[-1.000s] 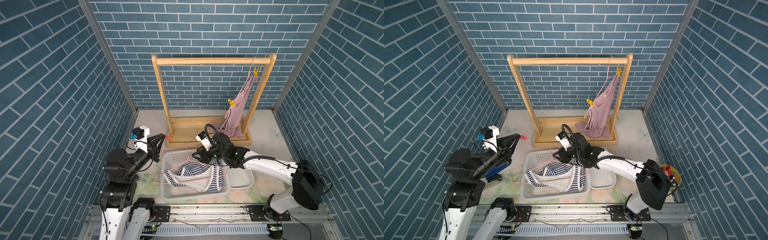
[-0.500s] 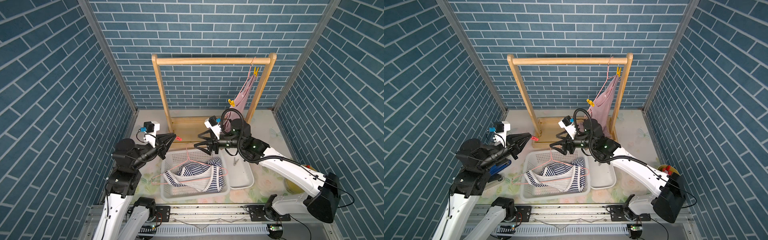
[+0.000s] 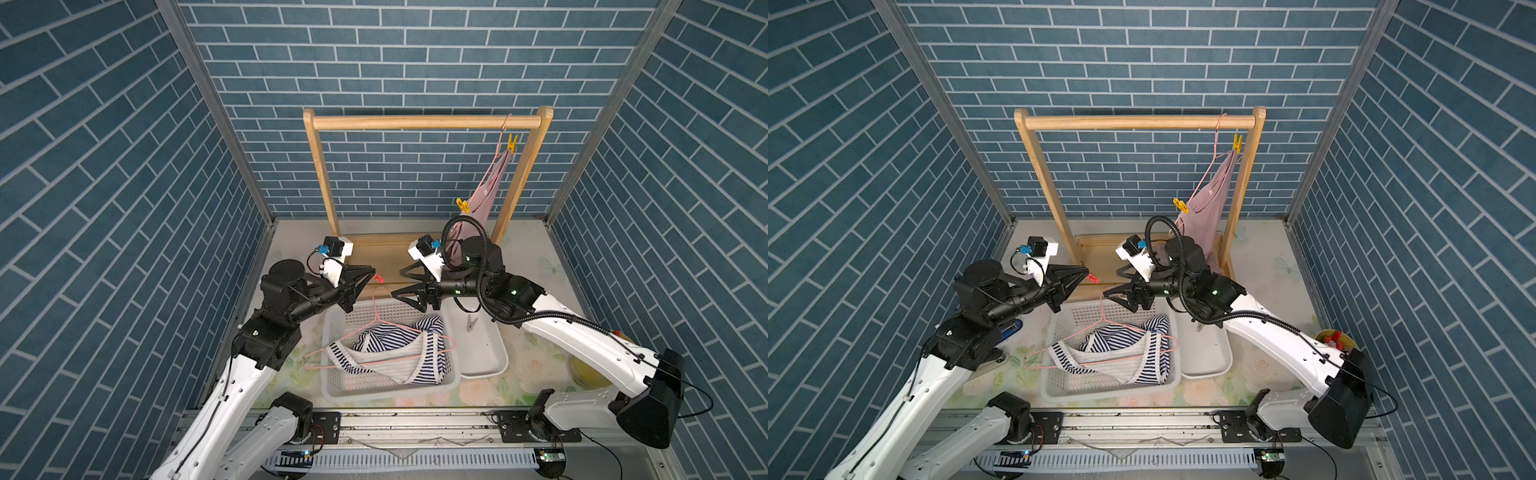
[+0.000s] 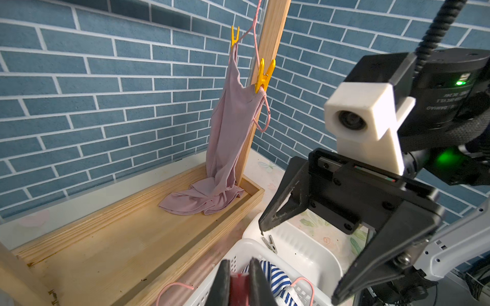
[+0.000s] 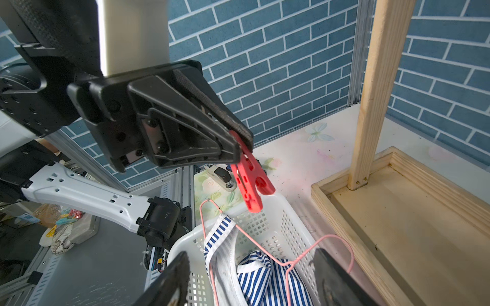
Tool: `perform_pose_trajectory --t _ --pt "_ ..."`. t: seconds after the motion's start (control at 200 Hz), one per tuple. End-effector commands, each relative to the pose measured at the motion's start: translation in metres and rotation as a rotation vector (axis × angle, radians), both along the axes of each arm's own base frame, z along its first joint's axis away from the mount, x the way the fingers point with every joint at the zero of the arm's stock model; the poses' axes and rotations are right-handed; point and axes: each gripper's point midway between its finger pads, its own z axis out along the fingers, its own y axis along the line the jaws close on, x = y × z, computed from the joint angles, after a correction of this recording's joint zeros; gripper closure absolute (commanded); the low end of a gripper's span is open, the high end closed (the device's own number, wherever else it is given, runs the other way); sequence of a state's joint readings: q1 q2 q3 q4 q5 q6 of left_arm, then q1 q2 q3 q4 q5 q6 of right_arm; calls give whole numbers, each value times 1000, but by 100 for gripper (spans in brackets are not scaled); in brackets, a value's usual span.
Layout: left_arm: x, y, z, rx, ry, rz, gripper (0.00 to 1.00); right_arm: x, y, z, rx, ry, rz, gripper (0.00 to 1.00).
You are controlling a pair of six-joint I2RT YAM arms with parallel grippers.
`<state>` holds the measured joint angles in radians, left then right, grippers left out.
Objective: Remove the clothespins securing tank tops to the hanger
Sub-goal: Place the hanger in the basket, then place the clothespin in the storage box.
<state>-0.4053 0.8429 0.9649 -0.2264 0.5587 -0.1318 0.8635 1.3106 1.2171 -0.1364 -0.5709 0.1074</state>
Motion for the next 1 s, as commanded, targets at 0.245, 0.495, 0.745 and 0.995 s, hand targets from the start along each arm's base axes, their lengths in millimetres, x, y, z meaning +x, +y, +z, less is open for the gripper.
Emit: perform_pose_trajectory --t 0.245,0.495,0.745,0.995 --pt "-35 -27 27 5 -90 -257 100 -27 -15 24 41 -76 187 27" --pt "-46 -34 25 31 -80 -345 99 -42 -24 45 120 -52 344 28" --pt "-48 -48 24 49 -98 -387 99 -38 -17 46 106 -31 398 29" --pt "-50 -49 25 72 -98 -401 98 -30 -12 39 78 -28 387 33"
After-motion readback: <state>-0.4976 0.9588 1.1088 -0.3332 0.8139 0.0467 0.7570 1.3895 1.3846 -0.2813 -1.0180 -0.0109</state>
